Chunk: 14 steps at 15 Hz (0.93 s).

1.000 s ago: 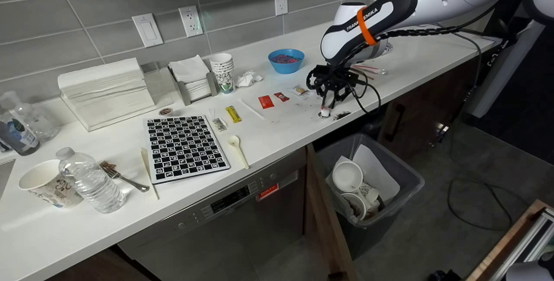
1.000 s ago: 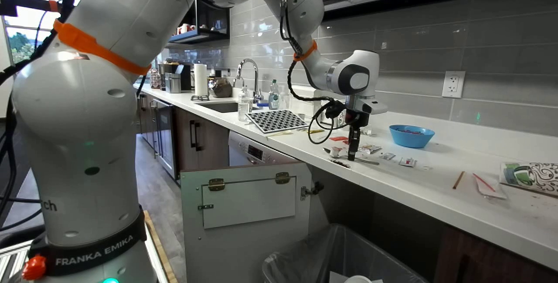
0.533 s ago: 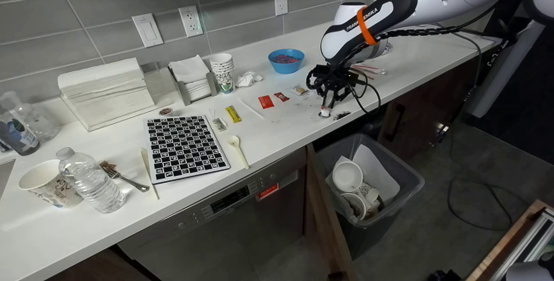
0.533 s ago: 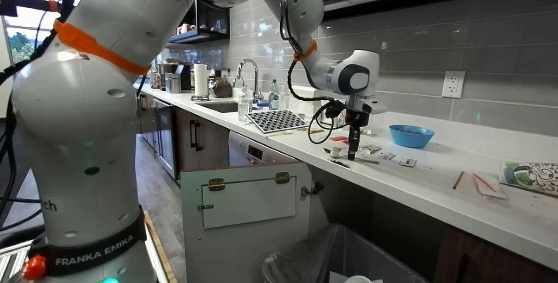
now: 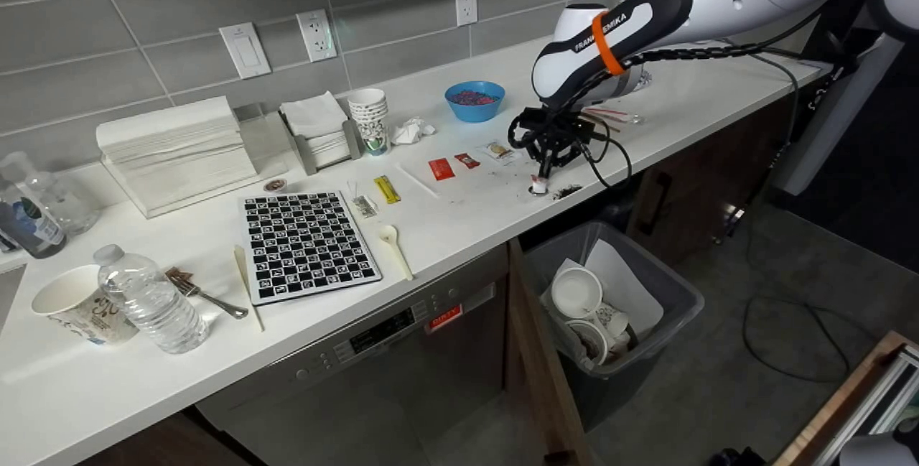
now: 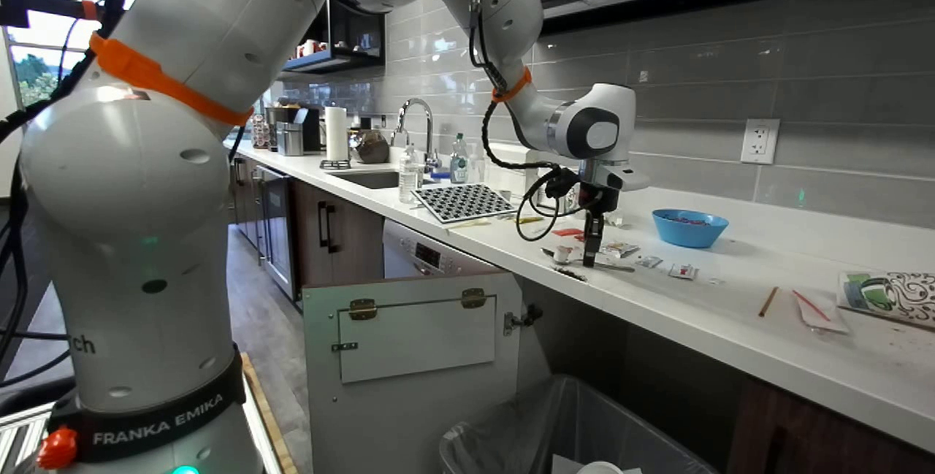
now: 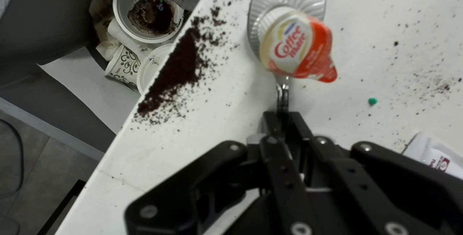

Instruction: Put the white cup into the spoon then pick up the spoon and drop the cap into the bin

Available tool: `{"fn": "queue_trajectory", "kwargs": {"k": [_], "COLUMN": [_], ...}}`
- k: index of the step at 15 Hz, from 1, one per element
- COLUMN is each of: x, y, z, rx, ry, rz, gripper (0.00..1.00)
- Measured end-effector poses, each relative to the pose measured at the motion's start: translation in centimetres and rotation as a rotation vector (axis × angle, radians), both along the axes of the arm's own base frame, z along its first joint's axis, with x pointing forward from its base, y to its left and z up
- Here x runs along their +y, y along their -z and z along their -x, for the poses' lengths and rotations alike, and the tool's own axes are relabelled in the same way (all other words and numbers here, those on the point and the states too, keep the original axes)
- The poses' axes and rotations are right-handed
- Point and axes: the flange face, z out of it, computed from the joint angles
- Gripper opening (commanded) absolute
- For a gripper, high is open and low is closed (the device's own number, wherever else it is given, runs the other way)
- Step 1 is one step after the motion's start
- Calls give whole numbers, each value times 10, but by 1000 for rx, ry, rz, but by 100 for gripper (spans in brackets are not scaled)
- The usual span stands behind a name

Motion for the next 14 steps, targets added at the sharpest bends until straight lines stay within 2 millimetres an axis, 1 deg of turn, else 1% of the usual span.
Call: {"fn": "queue_trajectory", "kwargs": {"k": [4,14], "x": [0,-1], "y": [0,0], "z": [0,0], "rx": [0,0], "ry": [0,0], "rz": [0,0], "gripper": [3,3]}}
